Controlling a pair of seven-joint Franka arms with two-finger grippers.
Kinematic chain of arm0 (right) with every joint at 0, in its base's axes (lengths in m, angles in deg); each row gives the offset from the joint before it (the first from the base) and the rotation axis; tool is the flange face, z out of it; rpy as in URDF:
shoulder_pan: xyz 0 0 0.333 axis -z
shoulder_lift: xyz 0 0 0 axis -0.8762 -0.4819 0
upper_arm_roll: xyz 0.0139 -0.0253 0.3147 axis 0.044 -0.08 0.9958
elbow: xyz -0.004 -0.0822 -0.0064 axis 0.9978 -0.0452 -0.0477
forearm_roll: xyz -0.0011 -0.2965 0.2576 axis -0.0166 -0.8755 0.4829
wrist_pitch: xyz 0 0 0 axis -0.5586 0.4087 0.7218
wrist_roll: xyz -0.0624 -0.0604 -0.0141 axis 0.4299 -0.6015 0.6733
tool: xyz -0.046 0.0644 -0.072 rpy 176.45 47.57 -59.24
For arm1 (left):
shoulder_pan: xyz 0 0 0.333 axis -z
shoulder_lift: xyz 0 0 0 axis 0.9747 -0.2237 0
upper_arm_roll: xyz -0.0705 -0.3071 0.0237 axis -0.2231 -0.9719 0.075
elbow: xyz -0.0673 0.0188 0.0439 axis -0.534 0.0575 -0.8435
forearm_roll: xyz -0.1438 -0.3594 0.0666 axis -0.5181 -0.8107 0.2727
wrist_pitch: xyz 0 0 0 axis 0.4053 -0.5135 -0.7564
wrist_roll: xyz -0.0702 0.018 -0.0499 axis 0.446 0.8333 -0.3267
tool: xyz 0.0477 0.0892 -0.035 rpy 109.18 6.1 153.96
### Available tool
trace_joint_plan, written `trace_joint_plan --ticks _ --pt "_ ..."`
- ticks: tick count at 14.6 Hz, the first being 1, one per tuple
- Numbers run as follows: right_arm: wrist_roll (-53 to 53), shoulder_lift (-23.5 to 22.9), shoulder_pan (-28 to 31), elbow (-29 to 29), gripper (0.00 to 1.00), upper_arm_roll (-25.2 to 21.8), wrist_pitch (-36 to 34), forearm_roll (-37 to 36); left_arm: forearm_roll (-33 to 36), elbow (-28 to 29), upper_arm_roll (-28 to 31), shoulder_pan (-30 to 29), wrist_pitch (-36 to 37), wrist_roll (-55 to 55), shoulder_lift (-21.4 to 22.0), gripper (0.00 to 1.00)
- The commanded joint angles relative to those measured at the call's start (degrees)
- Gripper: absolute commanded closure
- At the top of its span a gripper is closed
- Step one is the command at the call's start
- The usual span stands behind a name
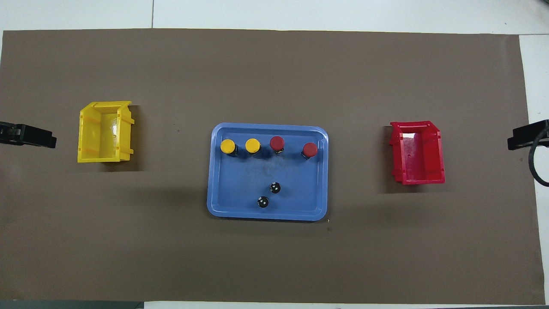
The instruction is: Sort red and yellow buttons by color
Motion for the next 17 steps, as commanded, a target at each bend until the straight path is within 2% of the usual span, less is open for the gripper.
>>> trace_joint_plan --ticks 1,12,14,16,17 --pt "1.28 1.35 0.55 1.31 0.00 0.41 -0.28 -0.05 1.35 5.00 -0.54 -1.47 -1.43 0.90 3.92 0.00" --pt "1.10 1.44 0.20 1.57 0.00 0.93 0.42 0.04 -1.46 3.43 -1.15 1.25 -5.64 -0.86 2.87 0.00" --pt "1.10 1.09 0.20 1.13 0.00 2.16 0.16 0.04 -1.46 3.51 -1.15 1.69 -5.29 -1.21 2.87 0.00" --pt "0.58 0.48 0.28 0.17 0.00 2.43 -0.19 0.21 -1.46 3.95 -1.15 2.39 -5.55 -1.39 2.95 0.00" --pt "0.14 -1.18 0.20 -2.53 0.00 2.43 -0.98 0.22 -1.46 3.78 -1.15 2.39 -5.73 -1.91 2.95 0.00"
